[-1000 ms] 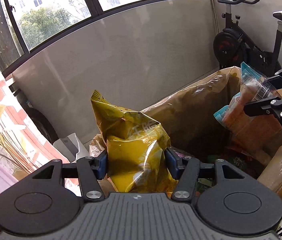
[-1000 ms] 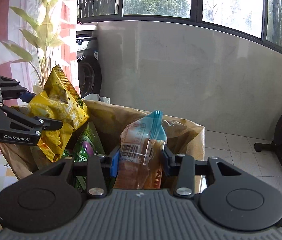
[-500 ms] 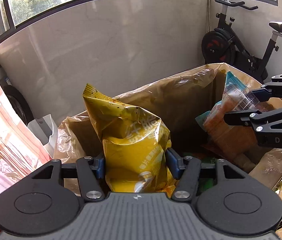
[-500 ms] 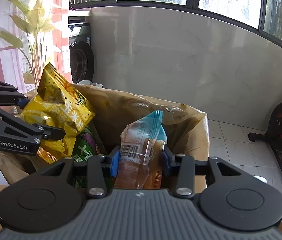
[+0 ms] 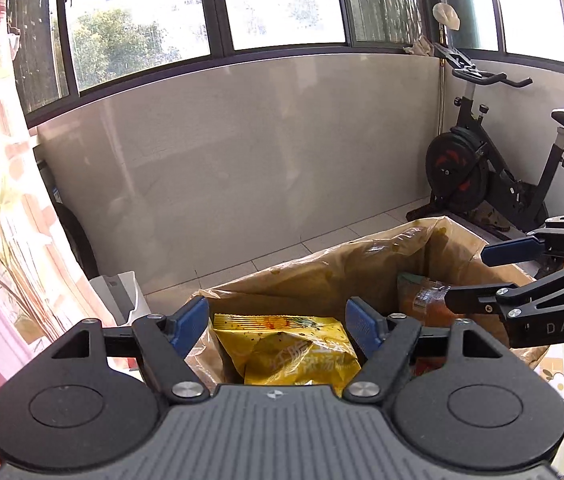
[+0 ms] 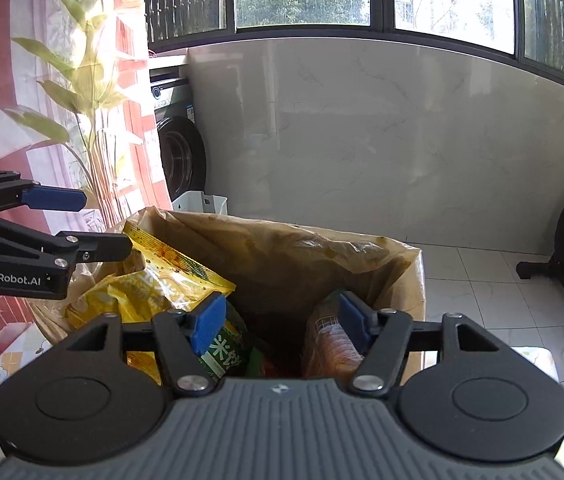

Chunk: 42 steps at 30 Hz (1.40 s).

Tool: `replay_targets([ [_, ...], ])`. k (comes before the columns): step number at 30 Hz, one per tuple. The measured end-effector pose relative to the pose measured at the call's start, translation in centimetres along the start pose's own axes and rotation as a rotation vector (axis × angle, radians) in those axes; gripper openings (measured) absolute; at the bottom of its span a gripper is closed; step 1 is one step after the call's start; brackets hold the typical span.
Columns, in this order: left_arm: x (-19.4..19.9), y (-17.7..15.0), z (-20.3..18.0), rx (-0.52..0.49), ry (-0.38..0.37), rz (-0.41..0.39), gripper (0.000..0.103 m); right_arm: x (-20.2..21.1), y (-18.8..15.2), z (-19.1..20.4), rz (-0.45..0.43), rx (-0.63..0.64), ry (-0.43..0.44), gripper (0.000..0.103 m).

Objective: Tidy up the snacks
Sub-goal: 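Move both grippers back from the box toward the remaining snacks, then close the right gripper on the blue-wrapped round pastry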

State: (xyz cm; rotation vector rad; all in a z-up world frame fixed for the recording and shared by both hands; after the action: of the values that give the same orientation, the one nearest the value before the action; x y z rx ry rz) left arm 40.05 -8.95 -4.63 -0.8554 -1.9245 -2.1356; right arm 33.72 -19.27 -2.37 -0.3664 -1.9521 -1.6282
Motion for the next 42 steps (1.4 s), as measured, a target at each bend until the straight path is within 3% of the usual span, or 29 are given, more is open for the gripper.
replay_targets([
  [9, 6.1, -3.2, 2.2, 0.115, 0.035, -0.063, 0.078, 5.7, -1.7, 1.7, -0.098, -0.042, 0.060, 0.071],
  [17, 9.6, -9.9, 4.2, 0.164, 0.138, -0.082, 0.078, 8.4, -6.6, 4.0, -0.135, -0.043, 0.104, 0.074],
  [25, 9.5, -17.5, 4.8, 0.336, 0.121, 0.044, 0.077, 7.5, -14.0, 7.0, -0.015, -0.038, 0.127, 0.074],
  [29, 9.4, -20.2, 4.4, 0.333, 0.133, 0.096, 0.077, 6.8, -17.7, 8.4, 0.073, -0.063, 0.193, 0.074],
  [42, 9.8, -25.7, 4.3, 0.378, 0.138, 0.204, 0.077, 5.3, -26.2, 12.9, 0.315, 0.059, 0.249, 0.073],
])
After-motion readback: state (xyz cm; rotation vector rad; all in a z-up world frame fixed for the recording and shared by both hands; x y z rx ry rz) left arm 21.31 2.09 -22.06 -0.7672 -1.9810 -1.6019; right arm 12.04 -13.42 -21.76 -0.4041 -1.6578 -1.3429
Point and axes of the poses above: each gripper's, at about its wrist camera, not at the fingertips, and x roughly against the way its jaws point, z to its left, y to its top, the point moved 6 cm from there along -x, roughly the way its jaws point, and after that the axes turned 10 degrees about x, right-handed, at the moved point
